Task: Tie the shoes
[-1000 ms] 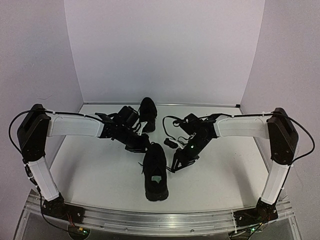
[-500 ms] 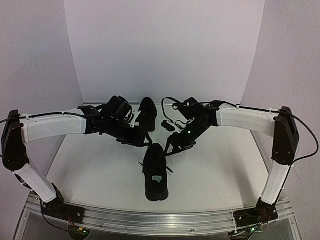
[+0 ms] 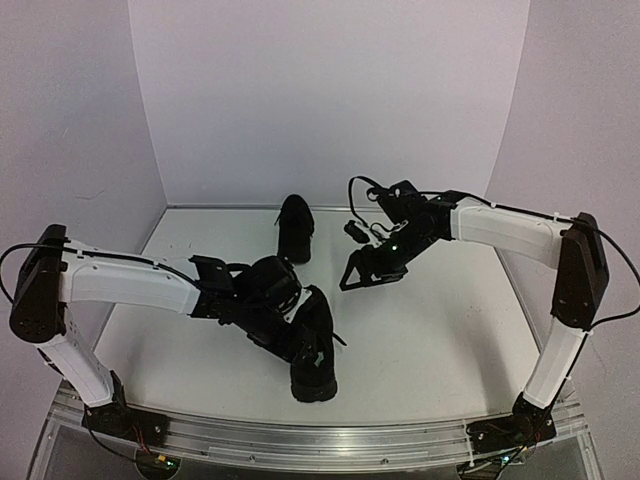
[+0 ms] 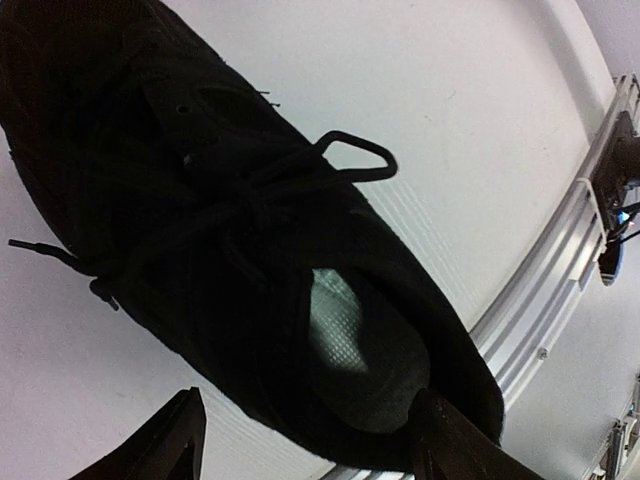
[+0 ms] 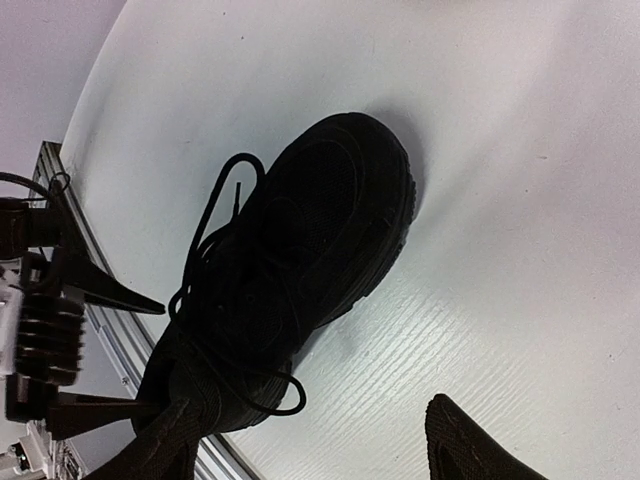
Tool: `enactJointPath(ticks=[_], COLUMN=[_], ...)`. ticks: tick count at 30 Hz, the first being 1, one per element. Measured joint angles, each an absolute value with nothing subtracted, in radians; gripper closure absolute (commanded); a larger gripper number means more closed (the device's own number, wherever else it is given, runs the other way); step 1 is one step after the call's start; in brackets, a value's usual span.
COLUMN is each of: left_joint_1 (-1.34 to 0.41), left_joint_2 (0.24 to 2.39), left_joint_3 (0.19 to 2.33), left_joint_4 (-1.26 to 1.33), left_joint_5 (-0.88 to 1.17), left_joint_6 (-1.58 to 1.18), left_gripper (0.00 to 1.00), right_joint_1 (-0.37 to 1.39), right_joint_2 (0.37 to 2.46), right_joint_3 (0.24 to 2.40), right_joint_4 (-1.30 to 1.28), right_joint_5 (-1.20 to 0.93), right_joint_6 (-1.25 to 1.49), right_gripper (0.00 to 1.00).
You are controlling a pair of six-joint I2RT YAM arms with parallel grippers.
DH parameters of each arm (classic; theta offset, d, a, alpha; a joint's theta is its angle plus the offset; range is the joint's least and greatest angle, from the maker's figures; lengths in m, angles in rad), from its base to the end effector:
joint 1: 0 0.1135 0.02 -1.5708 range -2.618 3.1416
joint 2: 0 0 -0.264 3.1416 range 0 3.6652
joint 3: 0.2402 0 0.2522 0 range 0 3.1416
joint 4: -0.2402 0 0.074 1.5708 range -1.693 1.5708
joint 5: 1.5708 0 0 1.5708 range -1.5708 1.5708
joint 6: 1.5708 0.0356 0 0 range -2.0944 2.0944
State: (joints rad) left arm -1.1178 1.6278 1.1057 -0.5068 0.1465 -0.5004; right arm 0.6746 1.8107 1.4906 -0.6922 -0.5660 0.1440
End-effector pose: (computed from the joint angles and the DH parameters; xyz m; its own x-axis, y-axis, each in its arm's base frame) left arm 0.1413 -0.3022 0.2133 -0.7716 0.5006 -0.3925 0.6295 0.6901 -0.3572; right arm 0.2921 0.2580 0.2616 -0.7629 -0.4551 -0.4592 -0.6463 0.5527 0.5261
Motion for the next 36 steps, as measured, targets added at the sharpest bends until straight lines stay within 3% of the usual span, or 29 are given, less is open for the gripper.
enactJointPath(ticks=[3,10,12,21,29,36], left_joint_1=[-1.125,-1.131,-1.138,-1.022,-0.626,-0.341], left_joint_2=[1.681,1.708,1.705,1.602,1.458,1.623], left_joint_3=[1.106,1.106,1.106,1.104,1.173,1.404], left_joint_4=[-0.478,-0.467,-0.485,-0.583,-0.610,-0.600], left_joint_5=[0.111,0.000,-0.048,-0.189,-0.215,-0.106], left_joint_6=[-0.533,-0.621,-0.644,-0.680,-0.576,-0.369], left_gripper=[0.38,0.88,0.98,1.00,1.00,0.97], right_joint_1=[0.675,0.675,0.675,0.675,0.660,0.635], right_joint_2=[1.811,1.807,1.806,1.805,1.805,1.805], right_joint_3=[1.486,1.485,1.484,1.484,1.499,1.526], right_joint_4=[-0.693,-0.692,-0.692,-0.691,-0.690,-0.689], right_joint_5=[-0.567,-0.569,-0.569,-0.572,-0.575,-0.577], right_joint_6=[0.144,0.143,0.143,0.142,0.140,0.155], right_gripper=[0.26,0.26,0.26,0.20,0.13,0.11])
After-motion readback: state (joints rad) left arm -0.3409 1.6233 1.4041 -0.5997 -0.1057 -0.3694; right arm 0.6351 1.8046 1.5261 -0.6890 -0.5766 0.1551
